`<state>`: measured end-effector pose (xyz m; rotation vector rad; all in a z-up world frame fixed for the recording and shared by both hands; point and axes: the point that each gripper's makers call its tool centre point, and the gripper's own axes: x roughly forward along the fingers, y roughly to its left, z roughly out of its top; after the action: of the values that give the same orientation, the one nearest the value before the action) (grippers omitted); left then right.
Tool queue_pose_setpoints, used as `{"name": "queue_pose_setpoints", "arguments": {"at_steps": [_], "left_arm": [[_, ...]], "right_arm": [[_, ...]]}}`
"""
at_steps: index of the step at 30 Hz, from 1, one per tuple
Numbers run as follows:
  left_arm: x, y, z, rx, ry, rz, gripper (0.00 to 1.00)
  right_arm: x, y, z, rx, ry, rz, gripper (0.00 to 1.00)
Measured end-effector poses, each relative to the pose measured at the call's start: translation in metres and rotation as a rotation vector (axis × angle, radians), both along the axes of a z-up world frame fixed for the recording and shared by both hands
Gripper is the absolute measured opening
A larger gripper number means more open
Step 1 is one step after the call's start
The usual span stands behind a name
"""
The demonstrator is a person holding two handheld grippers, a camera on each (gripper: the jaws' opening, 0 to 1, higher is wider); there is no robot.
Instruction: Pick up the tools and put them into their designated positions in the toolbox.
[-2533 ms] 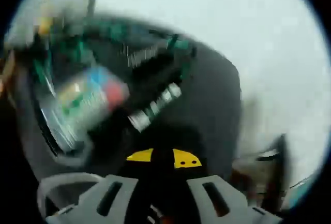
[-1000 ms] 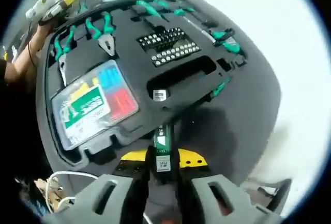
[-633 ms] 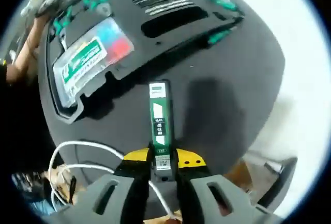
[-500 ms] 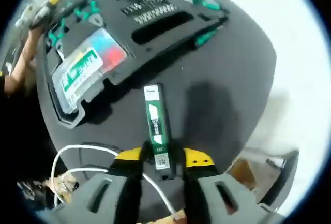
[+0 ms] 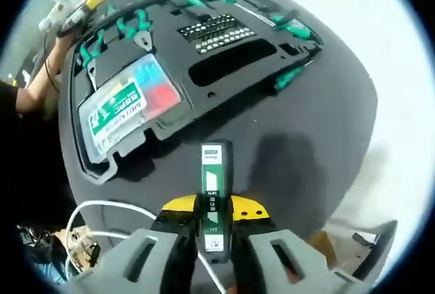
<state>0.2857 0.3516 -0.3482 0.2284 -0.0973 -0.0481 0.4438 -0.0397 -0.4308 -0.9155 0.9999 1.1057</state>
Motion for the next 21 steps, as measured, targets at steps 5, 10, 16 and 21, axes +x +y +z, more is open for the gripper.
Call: {"name": "queue_pose_setpoints", "arguments": {"at_steps": [5, 10, 16, 21], "left_arm": [[-0.001, -0.002, 0.001, 0.001, -0.001, -0.002, 0.05], [-0.001, -0.001, 0.0, -0.002, 0.0, -0.003, 0.05], [-0.002, -0.003, 0.001, -0.002, 0.002, -0.01, 0.05], [-0.004, -0.006, 0.005, -0.021, -0.012, -0.028, 0.05]], "right_arm": [[0.02, -0.01, 0.022, -0.005, -0.064, 0.026, 0.14], [0.03, 0.018, 0.047, 0.012, -0.109, 0.094, 0.14], [0.025, 0.078, 0.077, 0.027, -0.153, 0.222, 0.14], [0.018, 0.139, 0.089, 0.046, -0.16, 0.269, 0.14]]}}
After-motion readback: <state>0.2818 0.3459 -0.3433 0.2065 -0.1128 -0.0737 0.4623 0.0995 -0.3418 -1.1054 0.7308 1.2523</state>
